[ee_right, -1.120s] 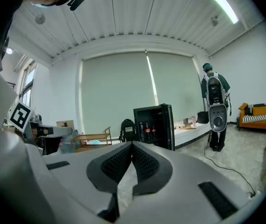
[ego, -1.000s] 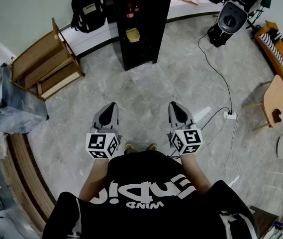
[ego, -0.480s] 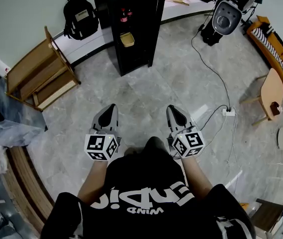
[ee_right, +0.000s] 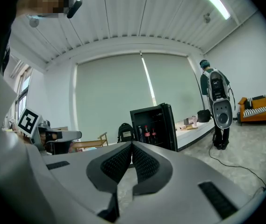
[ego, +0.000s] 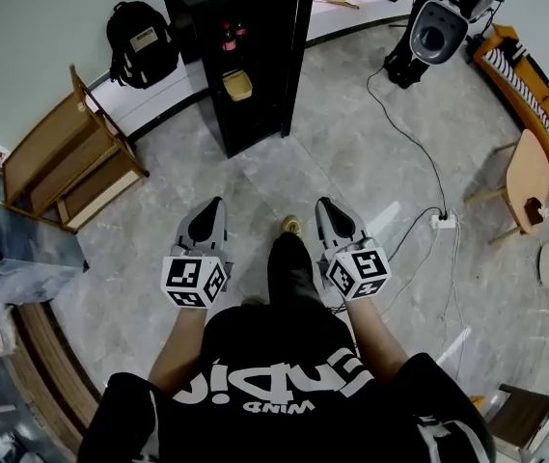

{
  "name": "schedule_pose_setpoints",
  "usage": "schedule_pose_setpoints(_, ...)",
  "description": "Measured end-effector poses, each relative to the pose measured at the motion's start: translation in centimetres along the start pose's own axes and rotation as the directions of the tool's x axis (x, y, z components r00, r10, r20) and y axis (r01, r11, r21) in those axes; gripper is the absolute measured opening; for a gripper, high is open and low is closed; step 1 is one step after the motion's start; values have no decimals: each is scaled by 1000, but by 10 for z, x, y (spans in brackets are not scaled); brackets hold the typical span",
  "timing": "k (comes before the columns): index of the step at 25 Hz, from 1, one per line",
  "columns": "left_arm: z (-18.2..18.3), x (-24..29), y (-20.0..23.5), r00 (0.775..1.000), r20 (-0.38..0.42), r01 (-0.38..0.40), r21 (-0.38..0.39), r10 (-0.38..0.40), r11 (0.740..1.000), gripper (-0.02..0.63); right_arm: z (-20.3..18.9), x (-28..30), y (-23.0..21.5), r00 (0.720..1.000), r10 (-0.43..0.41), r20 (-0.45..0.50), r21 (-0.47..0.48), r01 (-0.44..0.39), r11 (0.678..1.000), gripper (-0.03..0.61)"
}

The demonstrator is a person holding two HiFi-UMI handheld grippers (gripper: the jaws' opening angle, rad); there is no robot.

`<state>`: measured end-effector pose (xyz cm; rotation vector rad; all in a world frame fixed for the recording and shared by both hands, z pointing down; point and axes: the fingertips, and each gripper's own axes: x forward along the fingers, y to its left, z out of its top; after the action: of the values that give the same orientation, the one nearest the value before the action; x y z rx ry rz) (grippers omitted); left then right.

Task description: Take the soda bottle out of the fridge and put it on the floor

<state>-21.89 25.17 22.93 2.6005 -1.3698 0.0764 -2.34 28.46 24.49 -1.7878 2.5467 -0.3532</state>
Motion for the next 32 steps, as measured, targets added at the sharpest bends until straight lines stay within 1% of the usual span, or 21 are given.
schedule_pose_setpoints(6,19,73,27,1000,13,-19,7,19,1000,8,24,74,-45,1000,28,-1,-30,-28,999,25)
schedule_pose_setpoints(10,40,130,46,998,18,-53,13,53,998,8,49,132,-74,997,81,-19,-49,-82,995,25)
schedule_pose_setpoints(14,62,183,59,995,40,-95,2,95,995,8,77,184,-103,990,140,-16,-61,-141,988,25)
schedule_pose_setpoints(18,75,229,71,990,49,-135,-12,135,991,7,93,229,-129,982,188,-31,-69,-189,979,25)
schedule_pose_setpoints(22,82,258,83,983,56,-172,-23,173,985,8,98,262,-145,974,221,-53,-76,-224,972,25)
schedule_pose_setpoints(25,87,275,93,981,56,-183,-29,184,983,7,101,285,-149,970,235,-62,-79,-240,968,25)
schedule_pose_setpoints(29,93,297,108,984,44,-172,-30,173,985,8,105,312,-150,969,239,-63,-77,-243,967,25)
schedule_pose_setpoints(32,98,315,121,988,43,-150,-24,151,988,8,109,330,-155,975,216,-54,-68,-219,973,25)
